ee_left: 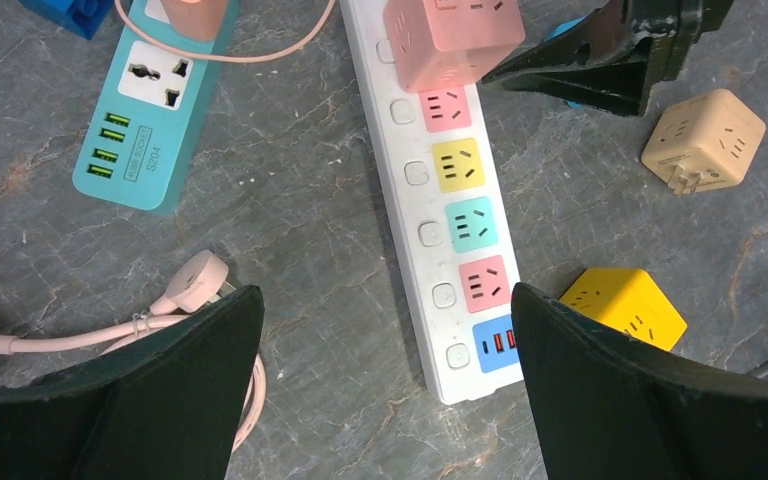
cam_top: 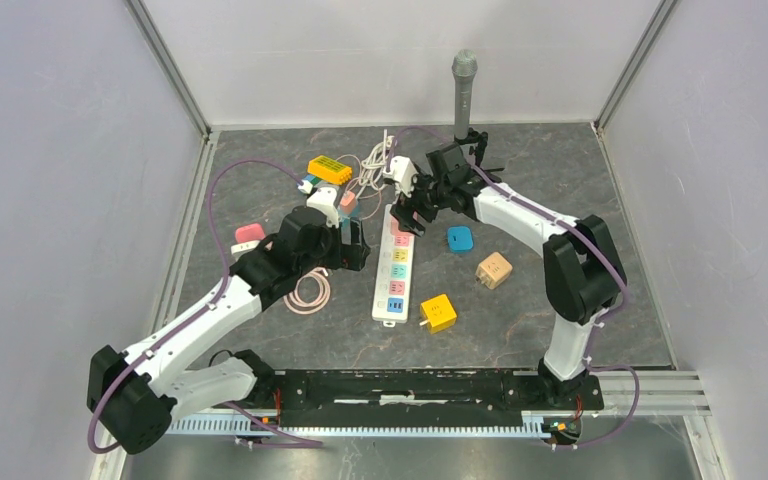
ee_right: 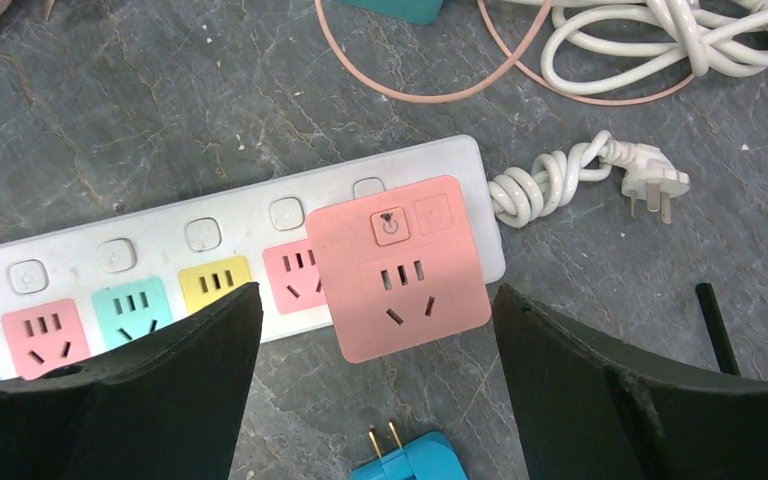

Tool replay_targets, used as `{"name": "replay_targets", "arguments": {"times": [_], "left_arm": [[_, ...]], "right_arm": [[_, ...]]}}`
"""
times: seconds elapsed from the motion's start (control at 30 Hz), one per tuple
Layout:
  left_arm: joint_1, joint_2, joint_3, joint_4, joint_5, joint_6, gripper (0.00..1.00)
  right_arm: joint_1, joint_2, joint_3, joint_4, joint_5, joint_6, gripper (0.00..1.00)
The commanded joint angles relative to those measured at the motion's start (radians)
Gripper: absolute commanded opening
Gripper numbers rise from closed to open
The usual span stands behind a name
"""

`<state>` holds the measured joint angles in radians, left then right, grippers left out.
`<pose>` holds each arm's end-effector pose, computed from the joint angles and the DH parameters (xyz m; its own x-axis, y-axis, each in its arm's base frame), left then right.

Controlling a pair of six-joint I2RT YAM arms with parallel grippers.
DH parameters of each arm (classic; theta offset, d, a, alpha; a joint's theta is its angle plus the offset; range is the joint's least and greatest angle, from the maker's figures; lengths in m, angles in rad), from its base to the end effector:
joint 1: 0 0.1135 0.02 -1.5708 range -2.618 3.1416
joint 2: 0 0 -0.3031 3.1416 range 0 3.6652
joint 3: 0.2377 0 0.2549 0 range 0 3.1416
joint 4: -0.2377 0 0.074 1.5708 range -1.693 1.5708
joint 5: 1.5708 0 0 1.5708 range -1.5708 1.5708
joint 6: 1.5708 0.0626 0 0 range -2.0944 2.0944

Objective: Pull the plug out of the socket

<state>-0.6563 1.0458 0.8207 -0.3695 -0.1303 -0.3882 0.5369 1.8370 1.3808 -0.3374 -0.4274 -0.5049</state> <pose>0.1917 -0.1374 0.3028 -0.6075 -0.0058 -0.7943 0.3131 0.9173 -0.2462 0.3652 0.2476 0.2573 -0.1902 -0.6255 -0.7567 -0.9223 0.3779 -0.0806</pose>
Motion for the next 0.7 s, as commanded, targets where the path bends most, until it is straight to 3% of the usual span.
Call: {"name": "replay_targets", "arguments": {"times": [0.0,0.27,0.33,0.5,0.67], "left_arm": [[0.007,-0.014,-0.003,0.001,-0.024,-0.033,1.0],[0.007,-0.005,0.006,-0.009,-0.031,-0.032,1.0],[0.007,0.001,0.01,-0.016,-0.032,-0.031,1.0],[0.007,0.014,0.011,-0.019,-0.024,-0.031,1.0],[0.007,0.04,0.0,-0.008,0.017,-0.038,1.0]], "right_arm": [[0.003,0.049,0.04,0.021,-0.01,-0.045,0.89],[0.003,0.116,0.085,-0.046,0.005,-0.11,0.84],[0.003,0.126,0.084,-0.045,0.01,-0.104,0.79],[0.005,0.109,0.05,0.017,-0.006,-0.013,0.56],[0.036,0.049,-0.061,0.142,0.034,0.113,0.51]]}}
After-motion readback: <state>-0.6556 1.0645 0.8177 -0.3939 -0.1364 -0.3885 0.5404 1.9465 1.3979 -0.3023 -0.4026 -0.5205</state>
